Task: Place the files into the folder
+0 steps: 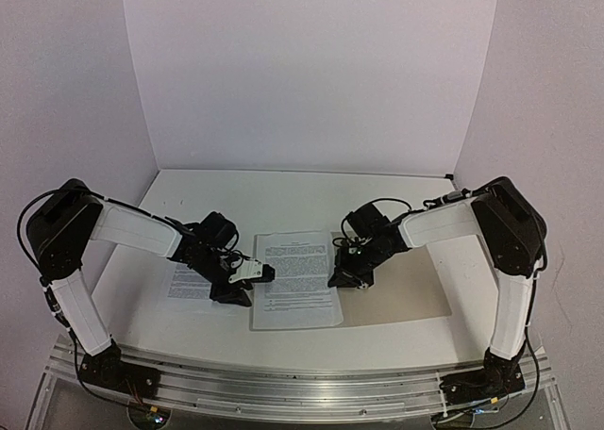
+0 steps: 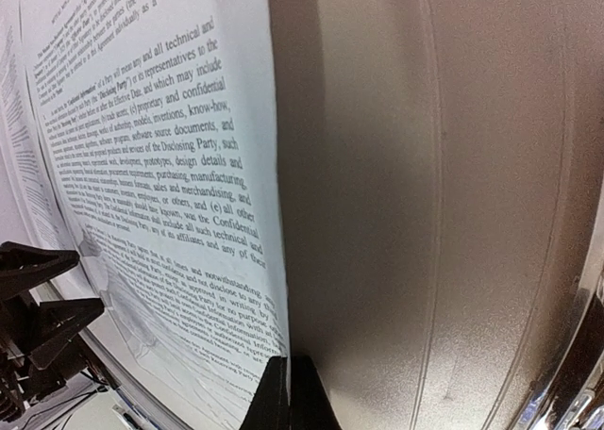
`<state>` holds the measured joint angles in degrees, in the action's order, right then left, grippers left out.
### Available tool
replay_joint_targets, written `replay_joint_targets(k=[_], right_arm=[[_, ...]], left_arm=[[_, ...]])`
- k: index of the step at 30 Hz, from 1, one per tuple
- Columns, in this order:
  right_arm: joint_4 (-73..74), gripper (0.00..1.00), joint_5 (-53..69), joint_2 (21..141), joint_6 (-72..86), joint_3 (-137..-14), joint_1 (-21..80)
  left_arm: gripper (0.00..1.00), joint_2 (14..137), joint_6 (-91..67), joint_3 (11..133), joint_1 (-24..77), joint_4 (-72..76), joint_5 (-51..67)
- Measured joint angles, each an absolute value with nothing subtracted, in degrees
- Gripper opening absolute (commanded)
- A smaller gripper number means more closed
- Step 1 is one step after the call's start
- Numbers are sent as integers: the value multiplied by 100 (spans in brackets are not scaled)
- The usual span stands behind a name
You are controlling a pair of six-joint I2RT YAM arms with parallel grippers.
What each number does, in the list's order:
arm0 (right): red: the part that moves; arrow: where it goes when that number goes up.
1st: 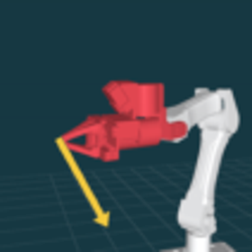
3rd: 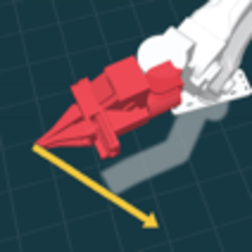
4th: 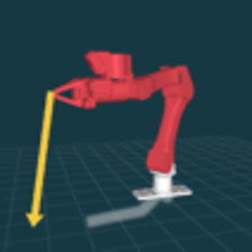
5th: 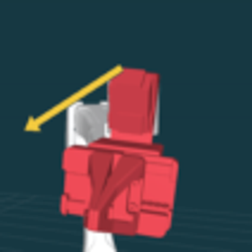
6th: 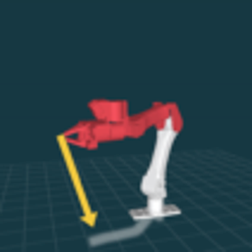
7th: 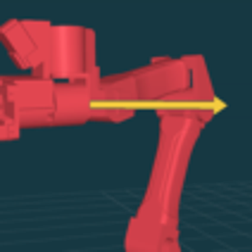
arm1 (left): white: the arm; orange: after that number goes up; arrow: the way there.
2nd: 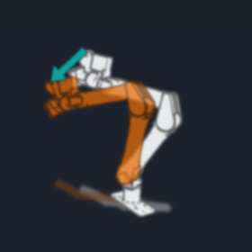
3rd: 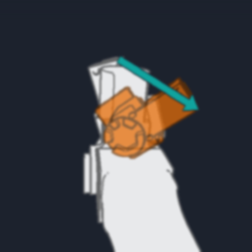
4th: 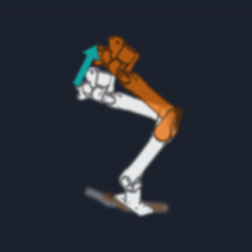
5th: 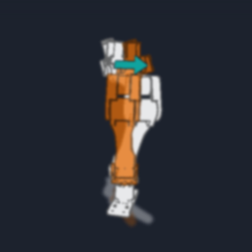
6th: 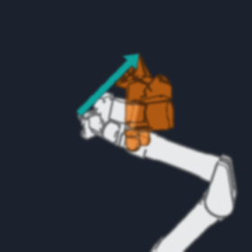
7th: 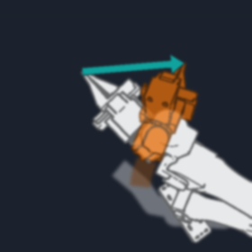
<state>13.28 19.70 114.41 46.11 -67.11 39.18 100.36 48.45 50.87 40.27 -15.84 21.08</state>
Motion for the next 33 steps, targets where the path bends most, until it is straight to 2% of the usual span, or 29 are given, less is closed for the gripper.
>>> replay_joint_targets(k=[15, 22, 26, 29, 33], right_arm=[[849, 1, 2231, 11535, 4639, -6622, 3918], [810, 16, 2189, 11515, 4652, -6619, 3920], [829, 31, 2112, 11461, 4672, -6624, 3922], [950, 31, 1999, 11382, 4635, -6630, 3931], [1328, 16, 1754, 11301, 4556, -6683, 3931]], left_arm=[[45, 10055, 4821, 5046, 4058, -1396, 2128], [44, 10053, 4823, 5041, 4058, -1391, 2128], [44, 10044, 4847, 5035, 4058, -1389, 2123], [44, 10040, 4851, 5033, 4060, -1391, 2119], [44, 10031, 4869, 5033, 4060, -1393, 2084]])
